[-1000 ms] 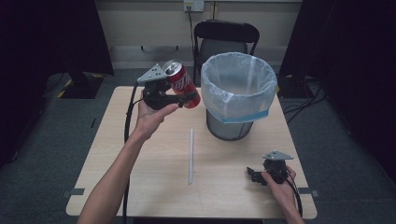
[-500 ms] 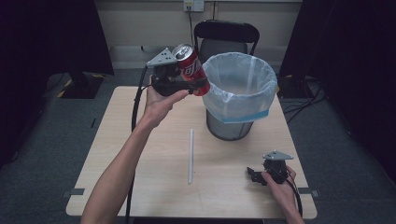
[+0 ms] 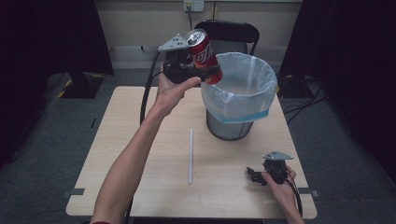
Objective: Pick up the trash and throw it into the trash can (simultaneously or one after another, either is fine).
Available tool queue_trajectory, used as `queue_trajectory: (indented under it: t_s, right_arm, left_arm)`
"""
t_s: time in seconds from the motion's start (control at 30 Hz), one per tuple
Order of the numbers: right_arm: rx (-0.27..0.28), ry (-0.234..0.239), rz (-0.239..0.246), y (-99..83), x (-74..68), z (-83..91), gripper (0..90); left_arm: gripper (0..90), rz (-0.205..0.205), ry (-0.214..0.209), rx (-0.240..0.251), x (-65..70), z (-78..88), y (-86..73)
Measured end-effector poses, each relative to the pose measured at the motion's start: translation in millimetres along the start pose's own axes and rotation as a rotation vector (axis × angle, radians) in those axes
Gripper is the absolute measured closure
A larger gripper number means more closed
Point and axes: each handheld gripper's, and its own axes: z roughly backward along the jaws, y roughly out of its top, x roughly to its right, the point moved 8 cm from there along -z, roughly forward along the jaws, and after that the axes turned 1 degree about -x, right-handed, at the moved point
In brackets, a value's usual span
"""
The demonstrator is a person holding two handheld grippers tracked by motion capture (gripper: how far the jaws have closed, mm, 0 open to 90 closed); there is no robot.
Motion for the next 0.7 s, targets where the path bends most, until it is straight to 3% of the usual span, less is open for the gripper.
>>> queue_trajectory:
  t_s: [0.2,0.4,0.7]
  right_arm:
    - [0.000,0.001,-0.001,-0.1,-0.3,0.2,8.1]
    - [0.002,0.004,0.000,-0.1,-0.7,0.2,8.2]
    - [0.002,0.003,-0.002,-0.1,-0.8,0.2,8.3]
  left_arm:
    - [34.4,-0.016,-0.017,-0.018,3.9,-24.0,4.2]
    - [34.3,-0.005,-0.041,-0.036,6.9,-41.6,0.6]
    - [34.0,-0.008,-0.038,-0.075,8.6,-64.9,-6.9]
